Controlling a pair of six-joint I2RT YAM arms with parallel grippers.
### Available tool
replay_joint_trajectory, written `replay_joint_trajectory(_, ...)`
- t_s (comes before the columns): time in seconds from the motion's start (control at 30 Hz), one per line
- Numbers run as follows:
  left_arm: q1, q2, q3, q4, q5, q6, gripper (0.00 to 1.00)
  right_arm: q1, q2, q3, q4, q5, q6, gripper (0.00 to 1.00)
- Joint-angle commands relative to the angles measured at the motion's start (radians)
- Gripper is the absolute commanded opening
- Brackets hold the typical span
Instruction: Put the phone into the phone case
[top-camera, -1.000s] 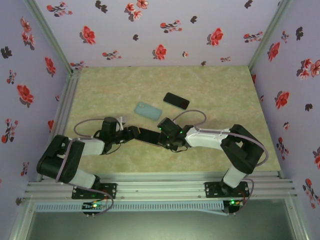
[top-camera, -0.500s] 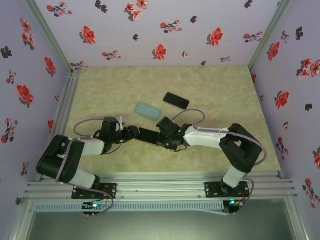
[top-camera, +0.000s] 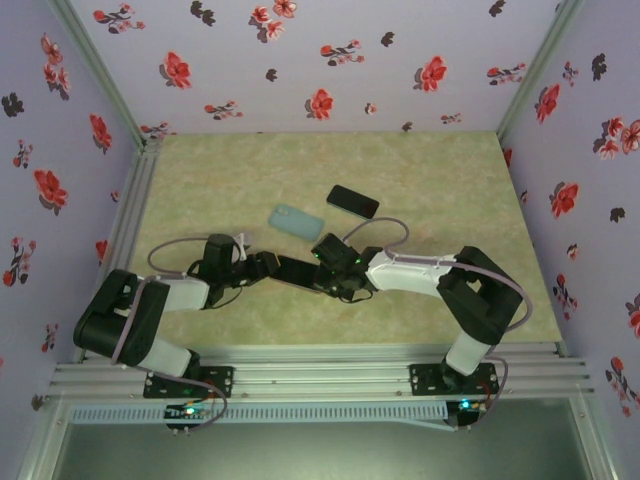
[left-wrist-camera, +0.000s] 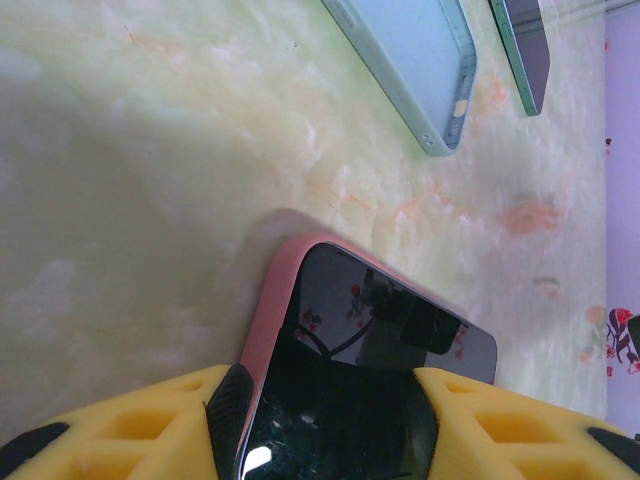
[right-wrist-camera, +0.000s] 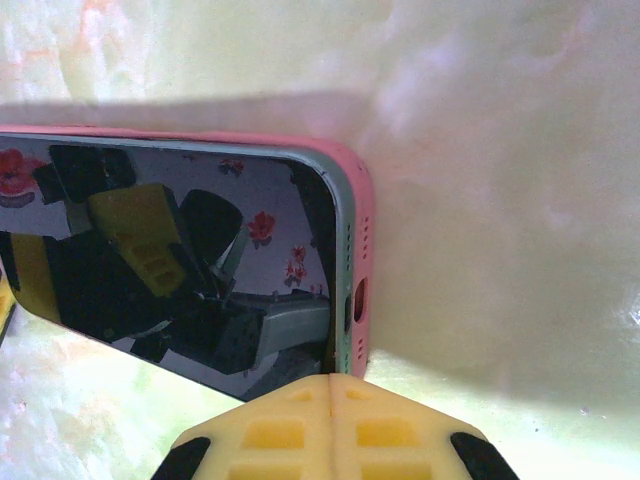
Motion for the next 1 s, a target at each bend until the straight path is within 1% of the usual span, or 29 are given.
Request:
replay_joint_trajectory(0.0, -0.022, 0.023, -0.014, -0.037, 0.028, -0.009, 0.5, 0.037, 0.197, -0.062, 0.063, -0.058, 0.002, 0.0)
replay_joint_trajectory(0.2, -0.027, 0.016, -0.014, -0.041, 0.017, -0.015, 0.5, 0.037, 0.213, -0.065, 0.064, -0.072, -0.001, 0.0)
replay_joint_trajectory(0.43, -0.034, 0.022, -0.002, -0.044, -0.002, -0.019, 0.5, 0.023, 0.242, -0.028, 0.013, -0.084, -0.041, 0.0)
replay_joint_trajectory(0.97, -0.042, 0.057, 0.029, -0.033, -0.008, -0.027, 0.5, 0.011, 0.275, -0.049, 0.053, -0.112, -0.029, 0.0)
